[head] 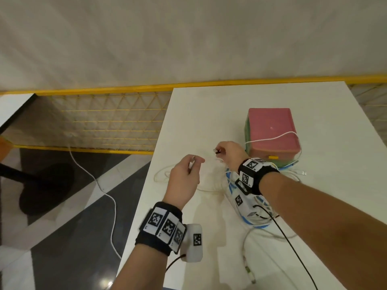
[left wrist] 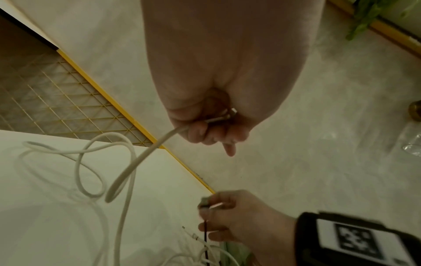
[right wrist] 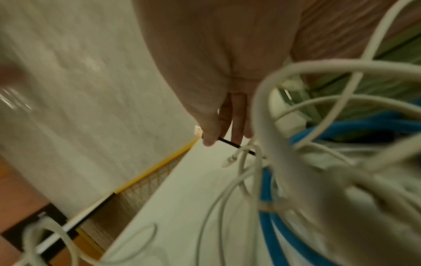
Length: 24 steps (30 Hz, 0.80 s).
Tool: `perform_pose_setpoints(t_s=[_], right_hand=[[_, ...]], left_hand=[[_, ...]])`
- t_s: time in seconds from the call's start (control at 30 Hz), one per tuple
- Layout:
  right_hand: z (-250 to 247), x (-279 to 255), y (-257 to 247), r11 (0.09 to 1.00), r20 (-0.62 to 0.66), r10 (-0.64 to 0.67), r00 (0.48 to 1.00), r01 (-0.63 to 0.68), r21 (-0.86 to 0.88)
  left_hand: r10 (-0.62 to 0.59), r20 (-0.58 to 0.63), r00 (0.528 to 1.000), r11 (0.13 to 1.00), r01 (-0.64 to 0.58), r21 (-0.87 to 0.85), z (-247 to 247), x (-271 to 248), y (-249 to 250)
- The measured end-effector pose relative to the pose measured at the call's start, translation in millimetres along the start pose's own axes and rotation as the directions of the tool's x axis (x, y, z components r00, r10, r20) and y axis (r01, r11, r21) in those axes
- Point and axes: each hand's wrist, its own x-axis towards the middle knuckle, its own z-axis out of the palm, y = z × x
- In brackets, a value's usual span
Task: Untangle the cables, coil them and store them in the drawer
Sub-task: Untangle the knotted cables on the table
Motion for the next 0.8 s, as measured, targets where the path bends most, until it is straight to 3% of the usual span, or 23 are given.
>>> perform_pose_setpoints(t_s=[0.07, 0.17, 0.33, 0.47, 0.57, 0.7, 0.8], right_hand=[[-17, -16, -9, 0.980, -0.081, -0.057, 0.995, 0.071, 0.183], [-47, -44, -25, 0.905, -0.100, -0.144, 0.985, 0.172, 0.389], [-78, -81, -45, 0.754, -0.167, -0.222, 0.961, 0.277, 0.595], [-85, -100, -40, 0.705, -0.208, -0.199, 0.958, 0.287, 0.649], [-82, -108, -31, 0.767, -0.132, -0.202, 0.970, 0.240, 0.595], [-83, -112, -32, 0.782, -0.174, -0.250, 0.953, 0.304, 0.545], [-81, -116, -28, 0.838, -0.091, -0.285, 0.954, 0.294, 0.459]], left_hand=[[0.017, 0.025, 1.000, 1.000, -0.017, 0.010, 4, 4, 5], [0.064, -0.010, 0.998, 0.998, -0.064, 0.022, 10, 13, 19], [0.136, 0.024, 0.990, 0.987, -0.134, -0.091, 30, 23, 55], [0.177, -0.013, 0.984, 0.966, -0.177, -0.188, 42, 23, 71], [0.195, -0.104, 0.975, 0.940, -0.216, -0.266, 45, 22, 78], [0.180, 0.009, 0.984, 0.918, -0.164, -0.361, 53, 14, 88], [0.158, -0.121, 0.980, 0.919, -0.191, -0.345, 40, 18, 105]])
